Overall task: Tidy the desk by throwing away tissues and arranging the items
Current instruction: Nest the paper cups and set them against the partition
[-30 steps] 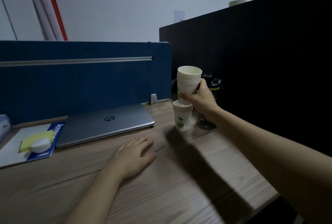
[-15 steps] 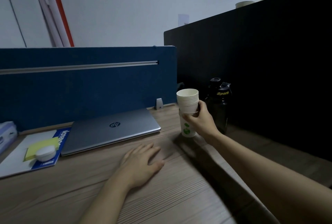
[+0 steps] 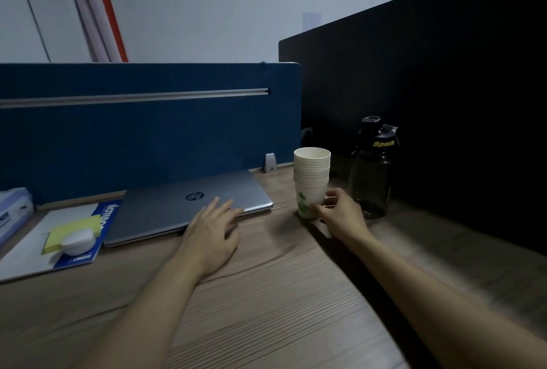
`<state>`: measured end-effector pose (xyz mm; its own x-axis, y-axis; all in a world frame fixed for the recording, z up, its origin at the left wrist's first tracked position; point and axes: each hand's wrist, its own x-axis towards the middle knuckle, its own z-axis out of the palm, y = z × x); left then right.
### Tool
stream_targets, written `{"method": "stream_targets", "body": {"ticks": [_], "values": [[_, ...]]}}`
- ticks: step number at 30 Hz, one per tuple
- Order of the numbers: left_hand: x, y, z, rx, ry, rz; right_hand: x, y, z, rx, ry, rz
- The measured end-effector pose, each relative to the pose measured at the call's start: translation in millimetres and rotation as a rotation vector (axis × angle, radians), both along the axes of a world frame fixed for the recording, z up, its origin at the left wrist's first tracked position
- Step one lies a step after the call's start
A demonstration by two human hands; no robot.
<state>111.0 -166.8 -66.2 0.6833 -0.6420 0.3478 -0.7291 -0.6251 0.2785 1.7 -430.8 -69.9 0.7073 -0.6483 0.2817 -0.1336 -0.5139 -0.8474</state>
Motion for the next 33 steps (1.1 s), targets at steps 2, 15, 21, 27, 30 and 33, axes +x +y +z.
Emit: {"method": "stream_targets", "body": {"ticks": [2, 15, 21, 27, 30, 33], "values": [[11, -1, 0, 0.002, 0.001, 0.009, 11, 2, 1, -0.011, -0.002, 0.015], [44, -10, -3, 0.022, -0.100, 0.082, 118, 3, 9, -0.087, 0.040, 0.009], [45, -12, -4, 0.022, -0.144, 0.086, 164, -5, 8, -0.089, 0.058, 0.041], [47, -13, -7, 0.003, -0.156, 0.089, 198, -14, 4, -0.126, 0.068, 0.038], [49, -12, -7, 0.014, -0.152, 0.093, 208, -16, 3, -0.135, 0.077, 0.040], [50, -11, -7, 0.011, -0.143, 0.096, 209, -19, 2, -0.096, 0.057, 0.040]]}}
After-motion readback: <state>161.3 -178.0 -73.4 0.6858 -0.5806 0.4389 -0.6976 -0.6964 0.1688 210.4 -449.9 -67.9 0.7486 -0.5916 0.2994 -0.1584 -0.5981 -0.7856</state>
